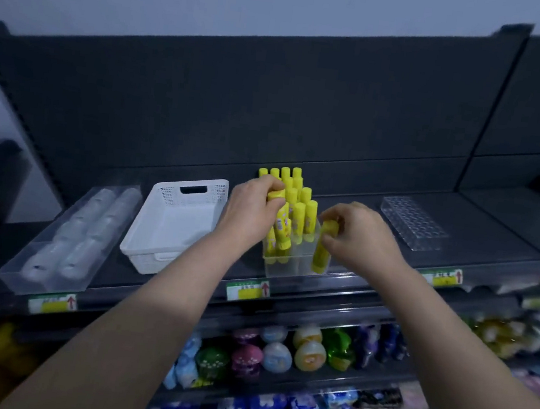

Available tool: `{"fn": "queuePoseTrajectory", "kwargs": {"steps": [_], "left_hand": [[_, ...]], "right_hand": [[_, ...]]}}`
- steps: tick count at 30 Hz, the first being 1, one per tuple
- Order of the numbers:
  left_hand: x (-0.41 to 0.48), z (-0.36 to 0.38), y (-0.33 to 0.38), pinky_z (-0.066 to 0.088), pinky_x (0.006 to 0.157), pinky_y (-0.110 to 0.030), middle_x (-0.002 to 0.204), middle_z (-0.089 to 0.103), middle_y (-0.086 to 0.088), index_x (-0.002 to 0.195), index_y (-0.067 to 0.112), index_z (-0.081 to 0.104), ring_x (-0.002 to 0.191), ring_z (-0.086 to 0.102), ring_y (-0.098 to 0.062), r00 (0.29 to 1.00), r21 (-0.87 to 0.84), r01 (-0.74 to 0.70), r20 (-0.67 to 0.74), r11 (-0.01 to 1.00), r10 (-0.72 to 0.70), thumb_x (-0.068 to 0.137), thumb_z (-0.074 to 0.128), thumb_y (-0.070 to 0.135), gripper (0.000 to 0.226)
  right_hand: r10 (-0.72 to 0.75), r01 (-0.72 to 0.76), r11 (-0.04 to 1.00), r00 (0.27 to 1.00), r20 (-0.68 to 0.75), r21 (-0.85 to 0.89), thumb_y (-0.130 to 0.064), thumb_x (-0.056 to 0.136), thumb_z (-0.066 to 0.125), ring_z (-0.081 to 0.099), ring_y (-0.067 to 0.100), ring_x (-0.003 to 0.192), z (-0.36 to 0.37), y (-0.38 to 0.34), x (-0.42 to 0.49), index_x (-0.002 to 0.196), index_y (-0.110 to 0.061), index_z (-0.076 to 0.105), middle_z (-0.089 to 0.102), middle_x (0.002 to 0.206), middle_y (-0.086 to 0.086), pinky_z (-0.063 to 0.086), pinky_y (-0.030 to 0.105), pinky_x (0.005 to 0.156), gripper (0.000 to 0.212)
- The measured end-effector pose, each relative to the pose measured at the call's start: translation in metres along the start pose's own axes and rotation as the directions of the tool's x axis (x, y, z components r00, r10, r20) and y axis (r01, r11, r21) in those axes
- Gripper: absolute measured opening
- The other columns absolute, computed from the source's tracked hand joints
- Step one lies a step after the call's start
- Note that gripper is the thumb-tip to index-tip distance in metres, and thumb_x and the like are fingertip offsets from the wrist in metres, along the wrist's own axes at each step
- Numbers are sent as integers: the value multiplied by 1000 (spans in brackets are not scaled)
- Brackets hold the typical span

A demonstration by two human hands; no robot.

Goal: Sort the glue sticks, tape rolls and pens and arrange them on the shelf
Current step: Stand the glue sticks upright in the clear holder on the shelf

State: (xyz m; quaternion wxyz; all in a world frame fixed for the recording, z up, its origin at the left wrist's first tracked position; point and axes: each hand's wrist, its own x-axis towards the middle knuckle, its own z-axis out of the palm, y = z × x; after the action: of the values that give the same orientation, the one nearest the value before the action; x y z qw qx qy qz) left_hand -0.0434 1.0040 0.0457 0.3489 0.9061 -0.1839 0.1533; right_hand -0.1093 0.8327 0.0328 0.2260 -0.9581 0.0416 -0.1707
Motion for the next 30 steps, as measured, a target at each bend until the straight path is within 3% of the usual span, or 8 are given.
{"fn": "queuePoseTrajectory", "kwargs": {"steps": [8,14,22,30], "left_hand": [[16,56,27,48,91,-32,118,66,1,120,23,63,107,60,-20,998,57,24,52,998,-27,92,61,23,28],[32,89,20,47,91,-35,125,62,-3,126,20,61,112,57,-25,993,230,52,94,972,-76,94,58,21,31],[29,106,-3,34,100,-34,114,65,-1,123,23,62,115,44,-22,988,433,-56,152,899,-12,94,57,29,30],[25,91,-3,38,101,-32,123,63,1,127,21,60,122,44,-18,999,286,2,49,958,-17,96,56,27,33]], "right_hand": [[-22,22,1000,999,-28,-7,-18,83,58,59,25,104,-14,62,33,117,-26,63,59,112,-1,49,35,83,35],[-124,125,989,992,-12,76,-18,85,60,60,22,103,-1,77,54,119,-25,63,59,111,-2,50,37,85,35],[-221,217,967,975,13,132,-21,85,62,60,20,101,11,71,76,119,-27,62,58,110,-4,50,37,86,35],[-266,261,964,958,110,56,-21,89,57,58,21,105,30,62,77,125,-27,58,56,117,-5,48,34,81,37]]}}
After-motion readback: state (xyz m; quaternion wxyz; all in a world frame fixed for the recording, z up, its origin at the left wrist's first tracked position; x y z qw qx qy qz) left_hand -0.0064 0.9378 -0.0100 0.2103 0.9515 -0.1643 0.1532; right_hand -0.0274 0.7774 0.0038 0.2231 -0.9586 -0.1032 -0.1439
